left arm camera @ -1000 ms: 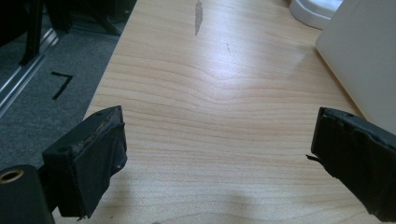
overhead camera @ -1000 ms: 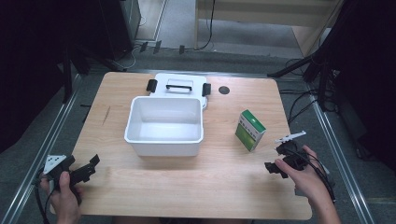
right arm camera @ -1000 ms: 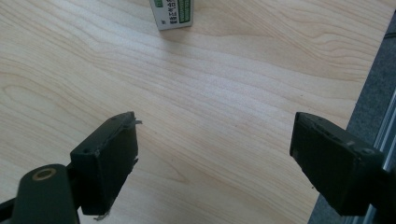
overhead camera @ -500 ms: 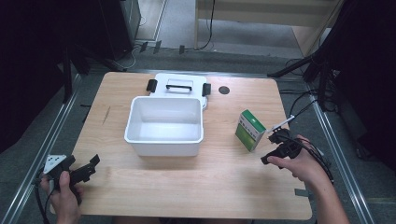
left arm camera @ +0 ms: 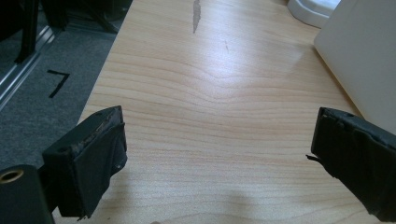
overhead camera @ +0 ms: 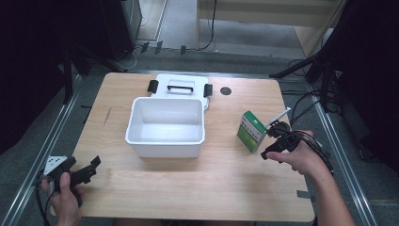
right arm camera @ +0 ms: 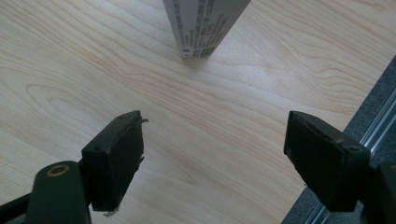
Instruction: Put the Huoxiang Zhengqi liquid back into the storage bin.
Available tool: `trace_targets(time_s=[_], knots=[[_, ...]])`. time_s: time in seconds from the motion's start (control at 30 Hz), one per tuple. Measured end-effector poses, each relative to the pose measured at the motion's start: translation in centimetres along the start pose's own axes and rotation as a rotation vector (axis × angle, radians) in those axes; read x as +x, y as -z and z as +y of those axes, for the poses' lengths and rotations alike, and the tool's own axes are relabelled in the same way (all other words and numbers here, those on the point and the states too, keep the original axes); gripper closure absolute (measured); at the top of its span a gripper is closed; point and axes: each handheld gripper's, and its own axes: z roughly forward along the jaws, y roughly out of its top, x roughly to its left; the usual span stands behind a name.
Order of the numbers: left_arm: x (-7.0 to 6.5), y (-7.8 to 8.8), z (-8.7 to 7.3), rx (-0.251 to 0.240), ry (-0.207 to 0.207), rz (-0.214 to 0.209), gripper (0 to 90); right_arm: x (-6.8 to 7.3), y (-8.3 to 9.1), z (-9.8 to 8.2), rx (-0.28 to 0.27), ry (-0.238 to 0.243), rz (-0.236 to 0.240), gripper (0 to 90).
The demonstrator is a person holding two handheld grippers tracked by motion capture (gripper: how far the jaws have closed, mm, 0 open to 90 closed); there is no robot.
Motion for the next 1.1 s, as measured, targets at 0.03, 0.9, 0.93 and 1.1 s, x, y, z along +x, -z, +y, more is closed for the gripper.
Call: trace_targets(time_s=[0.03,0.9,0.93,1.1], knots=[[0.0,0.0,0.0,-0.001,0.002,-0.001,4.1,-0.1,0.1,0.2,-0.001,-0.006,0.0,21.2],[0.1,-0.1,0.0,0.003,0.008,-0.015,4.1,0.3,1.2,4.6,0.031,0.043,0.014,27.2],[0.1,-0.1,0.0,0.005,0.007,-0.016,4.1,0.3,1.3,4.9,0.03,0.044,0.012,27.2],[0.1,-0.1,0.0,0.004,0.009,-0.017,4.1,0.4,1.5,5.9,0.028,0.055,0.009,27.2]])
